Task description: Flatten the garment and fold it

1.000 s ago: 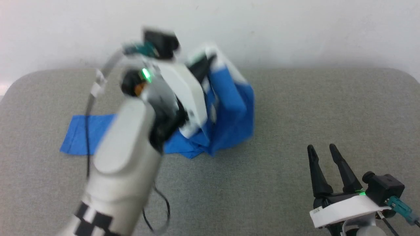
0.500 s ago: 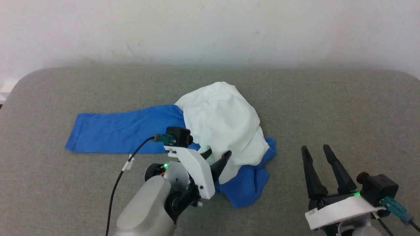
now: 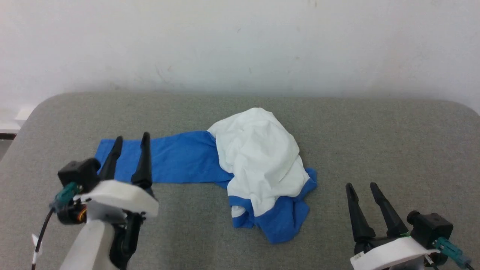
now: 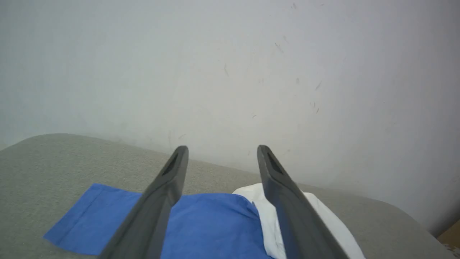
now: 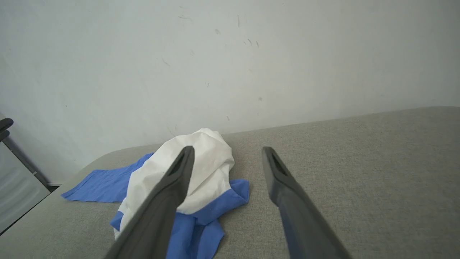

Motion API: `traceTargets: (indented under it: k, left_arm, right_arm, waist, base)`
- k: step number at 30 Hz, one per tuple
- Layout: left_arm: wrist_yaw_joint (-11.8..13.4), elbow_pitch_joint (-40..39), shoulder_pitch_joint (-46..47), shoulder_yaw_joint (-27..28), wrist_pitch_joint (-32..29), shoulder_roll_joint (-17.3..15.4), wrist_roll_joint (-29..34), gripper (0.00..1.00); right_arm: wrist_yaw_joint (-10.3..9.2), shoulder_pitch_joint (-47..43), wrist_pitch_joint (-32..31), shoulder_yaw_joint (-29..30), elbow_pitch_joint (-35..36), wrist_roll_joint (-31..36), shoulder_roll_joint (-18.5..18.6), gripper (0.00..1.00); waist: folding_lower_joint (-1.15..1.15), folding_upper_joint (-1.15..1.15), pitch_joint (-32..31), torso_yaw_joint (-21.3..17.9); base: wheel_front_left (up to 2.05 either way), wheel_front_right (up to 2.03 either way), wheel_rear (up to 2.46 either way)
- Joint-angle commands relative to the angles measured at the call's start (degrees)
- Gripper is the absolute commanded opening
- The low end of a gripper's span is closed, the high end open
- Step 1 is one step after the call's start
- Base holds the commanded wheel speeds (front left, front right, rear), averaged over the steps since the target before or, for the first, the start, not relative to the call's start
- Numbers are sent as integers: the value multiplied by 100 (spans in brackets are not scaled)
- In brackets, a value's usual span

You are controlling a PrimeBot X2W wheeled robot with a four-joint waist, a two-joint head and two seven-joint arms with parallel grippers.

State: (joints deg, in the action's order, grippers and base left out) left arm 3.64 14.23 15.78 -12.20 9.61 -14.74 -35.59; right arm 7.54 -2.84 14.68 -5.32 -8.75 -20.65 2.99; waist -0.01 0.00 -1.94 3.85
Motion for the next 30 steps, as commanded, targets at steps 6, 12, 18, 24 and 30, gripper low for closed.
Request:
traceTargets:
  k: [6,12,18,24,30]
  left_arm:
    - [291,-502,-926,-26,455,-308,743,100]
    - [310,-648,-1543,-84,524,-151,907,100]
    - [295,-708,-1668,18,536,94,932,100]
    - [135,-746,-1521,71,538,324,1046,100]
    - [-73,-749,-1345,189,538,527,1224,100]
  right_arm:
    - [-5,-99,31,110,-268,103,-12,100]
    - [-5,-35,-137,229,-639,124,-12,100]
    - [-5,572,-1018,177,-1022,284,-12,100]
    - [-5,1868,-2564,-242,-1687,538,-12,100]
    - [-5,2883,-3783,-892,-2587,1128,-12,100]
  waist:
    - [1,0,-57,87]
    - [1,0,-54,87]
    - [1,0,78,54]
    - [1,0,366,174]
    - [1,0,669,391]
  base:
    - [0,0,0]
    - [0,0,0]
    - [0,0,0]
    - [0,0,0]
    - [0,0,0]
